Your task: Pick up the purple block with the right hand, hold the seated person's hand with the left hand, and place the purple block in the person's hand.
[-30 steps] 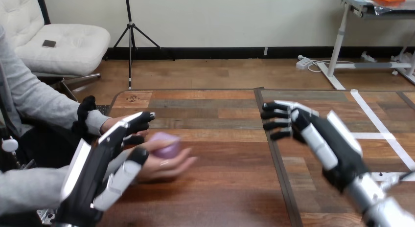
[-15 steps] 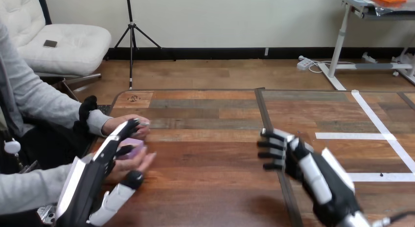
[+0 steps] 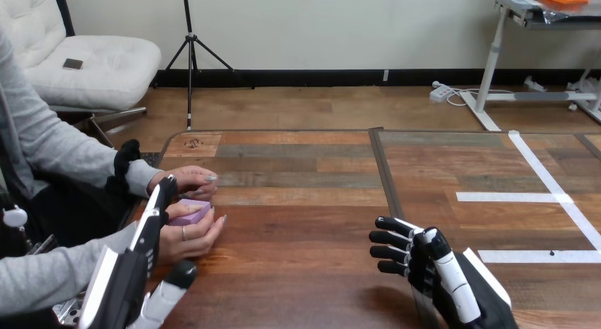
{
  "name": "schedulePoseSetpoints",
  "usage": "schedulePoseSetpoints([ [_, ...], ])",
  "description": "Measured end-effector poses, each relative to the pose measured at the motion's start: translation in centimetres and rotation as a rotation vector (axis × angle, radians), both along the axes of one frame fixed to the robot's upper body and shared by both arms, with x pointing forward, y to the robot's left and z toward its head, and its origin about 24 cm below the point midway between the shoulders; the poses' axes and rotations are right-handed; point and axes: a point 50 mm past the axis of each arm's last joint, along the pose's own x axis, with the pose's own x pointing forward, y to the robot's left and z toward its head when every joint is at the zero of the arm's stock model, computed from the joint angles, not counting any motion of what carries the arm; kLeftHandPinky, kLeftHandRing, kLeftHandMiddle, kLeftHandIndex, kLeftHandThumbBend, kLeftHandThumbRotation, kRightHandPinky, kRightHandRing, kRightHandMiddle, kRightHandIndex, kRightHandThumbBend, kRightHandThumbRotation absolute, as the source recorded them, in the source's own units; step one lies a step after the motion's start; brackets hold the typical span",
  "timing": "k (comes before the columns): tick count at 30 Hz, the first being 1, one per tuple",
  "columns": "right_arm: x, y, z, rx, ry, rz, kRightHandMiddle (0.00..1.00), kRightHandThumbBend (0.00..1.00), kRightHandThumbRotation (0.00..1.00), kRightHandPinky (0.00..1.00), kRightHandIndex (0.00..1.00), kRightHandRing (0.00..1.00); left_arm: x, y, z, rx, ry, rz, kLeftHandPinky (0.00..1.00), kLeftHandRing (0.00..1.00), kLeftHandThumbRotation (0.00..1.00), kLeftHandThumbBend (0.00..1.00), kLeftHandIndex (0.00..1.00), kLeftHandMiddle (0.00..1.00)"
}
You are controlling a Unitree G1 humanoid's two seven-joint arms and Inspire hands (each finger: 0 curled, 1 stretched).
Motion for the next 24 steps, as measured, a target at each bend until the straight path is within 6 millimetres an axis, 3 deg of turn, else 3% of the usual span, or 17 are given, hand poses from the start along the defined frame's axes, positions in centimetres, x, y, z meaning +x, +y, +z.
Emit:
schedulePoseSetpoints([
  [8, -0.1, 0.4, -0.1, 0.033, -0.002, -0.006, 0.84, 0.72, 1.0, 0.85, 0.85, 0.83, -0.3, -1.1, -1.2, -0.132, 0.004, 0.007, 1.0, 1.0, 1.0, 0.99, 1.0, 1.0],
  [24, -0.1, 0.5, -0.5, 0.112, -0.022, -0.078, 0.84, 0.76, 1.0, 0.87, 0.85, 0.84, -1.1, -3.0, -3.1, -0.33, 0.085, -0.038, 1.0, 1.0, 1.0, 0.82, 1.0, 1.0],
])
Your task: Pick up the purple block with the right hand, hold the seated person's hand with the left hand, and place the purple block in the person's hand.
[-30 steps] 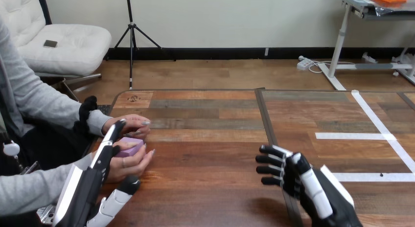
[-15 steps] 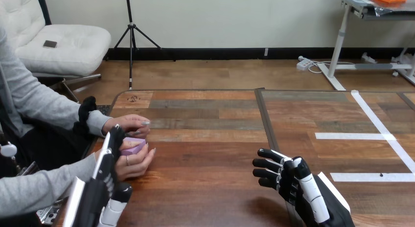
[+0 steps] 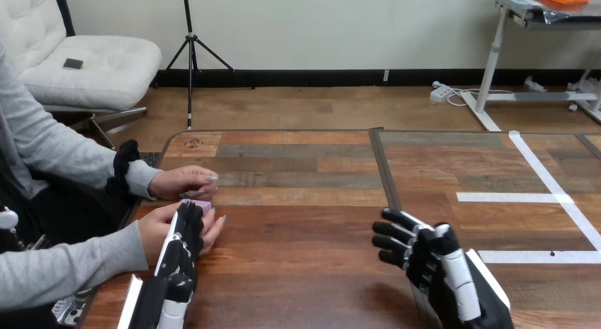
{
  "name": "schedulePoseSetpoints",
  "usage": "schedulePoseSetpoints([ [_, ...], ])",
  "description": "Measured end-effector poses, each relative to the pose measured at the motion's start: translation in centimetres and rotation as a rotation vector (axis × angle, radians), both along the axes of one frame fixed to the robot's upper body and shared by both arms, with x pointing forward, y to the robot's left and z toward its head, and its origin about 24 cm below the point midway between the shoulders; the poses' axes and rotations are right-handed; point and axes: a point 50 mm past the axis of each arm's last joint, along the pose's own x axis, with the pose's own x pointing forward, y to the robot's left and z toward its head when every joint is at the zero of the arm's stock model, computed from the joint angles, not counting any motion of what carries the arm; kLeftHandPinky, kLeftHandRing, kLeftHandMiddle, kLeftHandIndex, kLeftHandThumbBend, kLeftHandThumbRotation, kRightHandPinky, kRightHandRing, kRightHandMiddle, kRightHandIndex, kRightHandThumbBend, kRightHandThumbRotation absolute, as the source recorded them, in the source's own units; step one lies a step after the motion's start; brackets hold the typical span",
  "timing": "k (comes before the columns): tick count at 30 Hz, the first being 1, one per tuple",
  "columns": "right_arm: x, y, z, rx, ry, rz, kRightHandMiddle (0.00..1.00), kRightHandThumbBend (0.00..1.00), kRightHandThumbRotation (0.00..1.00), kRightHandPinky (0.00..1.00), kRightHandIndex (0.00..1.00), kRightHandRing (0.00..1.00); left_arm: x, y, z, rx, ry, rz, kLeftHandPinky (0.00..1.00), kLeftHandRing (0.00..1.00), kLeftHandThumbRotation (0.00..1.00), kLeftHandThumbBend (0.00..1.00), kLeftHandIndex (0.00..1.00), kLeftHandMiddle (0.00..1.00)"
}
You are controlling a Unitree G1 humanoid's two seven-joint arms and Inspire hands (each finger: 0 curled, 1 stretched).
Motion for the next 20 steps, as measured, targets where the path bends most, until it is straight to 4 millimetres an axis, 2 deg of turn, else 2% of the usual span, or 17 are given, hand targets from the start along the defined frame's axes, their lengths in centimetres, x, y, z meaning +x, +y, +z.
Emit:
schedulePoseSetpoints([
  [20, -0.1, -1.6, -0.9, 0.002, 0.014, -0.106, 0.86, 0.82, 1.0, 0.87, 0.87, 0.85, 0.2, 0.9, -0.8, -0.088, 0.094, 0.026, 1.0, 1.0, 1.0, 0.77, 1.0, 0.99],
])
